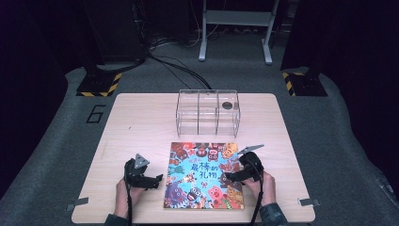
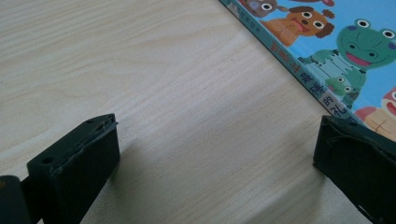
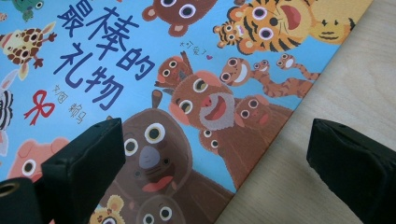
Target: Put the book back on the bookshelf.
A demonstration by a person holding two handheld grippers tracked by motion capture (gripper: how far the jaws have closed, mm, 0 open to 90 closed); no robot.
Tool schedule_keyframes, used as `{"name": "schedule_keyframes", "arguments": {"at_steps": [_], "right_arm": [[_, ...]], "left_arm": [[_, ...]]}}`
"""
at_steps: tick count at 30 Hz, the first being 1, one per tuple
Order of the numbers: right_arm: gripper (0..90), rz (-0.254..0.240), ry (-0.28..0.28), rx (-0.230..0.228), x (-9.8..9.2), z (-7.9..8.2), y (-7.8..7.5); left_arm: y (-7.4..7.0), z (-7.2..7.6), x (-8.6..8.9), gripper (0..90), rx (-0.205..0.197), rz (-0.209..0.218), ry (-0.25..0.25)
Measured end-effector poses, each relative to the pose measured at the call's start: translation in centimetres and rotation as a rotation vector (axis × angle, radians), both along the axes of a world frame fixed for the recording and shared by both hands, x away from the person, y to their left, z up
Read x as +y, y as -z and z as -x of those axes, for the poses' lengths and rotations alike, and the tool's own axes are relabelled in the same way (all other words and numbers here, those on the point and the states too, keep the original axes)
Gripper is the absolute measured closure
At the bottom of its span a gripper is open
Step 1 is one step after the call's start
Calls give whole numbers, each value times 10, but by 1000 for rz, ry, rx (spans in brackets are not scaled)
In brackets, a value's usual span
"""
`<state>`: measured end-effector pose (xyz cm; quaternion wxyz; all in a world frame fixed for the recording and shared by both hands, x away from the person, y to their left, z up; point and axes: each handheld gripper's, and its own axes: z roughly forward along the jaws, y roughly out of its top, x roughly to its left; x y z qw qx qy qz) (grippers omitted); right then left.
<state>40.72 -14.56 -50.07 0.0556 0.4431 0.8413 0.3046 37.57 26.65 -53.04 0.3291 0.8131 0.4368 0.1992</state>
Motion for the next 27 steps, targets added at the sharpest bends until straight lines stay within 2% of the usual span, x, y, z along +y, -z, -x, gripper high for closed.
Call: {"name": "schedule_keyframes", "arguments": {"at_steps": [2,3,4,7,8,9,12,13,14,23,27], "right_arm": [[37,-5,-2,11,0,-2,0],[37,-11,2,23,1,-2,0],[37,-6,2,20,1,-3,2],[38,-15,6,55,2,-5,5],[37,-14,11,51,2,-5,5],[36,-16,6,44,3,-5,6],[34,-12,2,54,4,-6,5],[35,-8,4,51,5,-6,5],[38,-8,-5,47,6,-6,5],[43,-17,6,73,7,-11,4],[67,2,4,81,8,-12,3]], "left_arm": [[0,1,-1,1,10,17,-2],[-1,2,-2,1,17,6,9],[0,2,-4,1,2,9,6],[0,4,-8,1,0,5,16],[1,5,-10,1,-3,20,2],[0,4,-9,1,2,8,13],[1,5,-13,0,7,18,4],[0,5,-14,0,2,2,15],[1,5,-16,0,-2,12,10],[0,6,-18,1,8,15,12],[1,6,-18,1,7,15,11]]}}
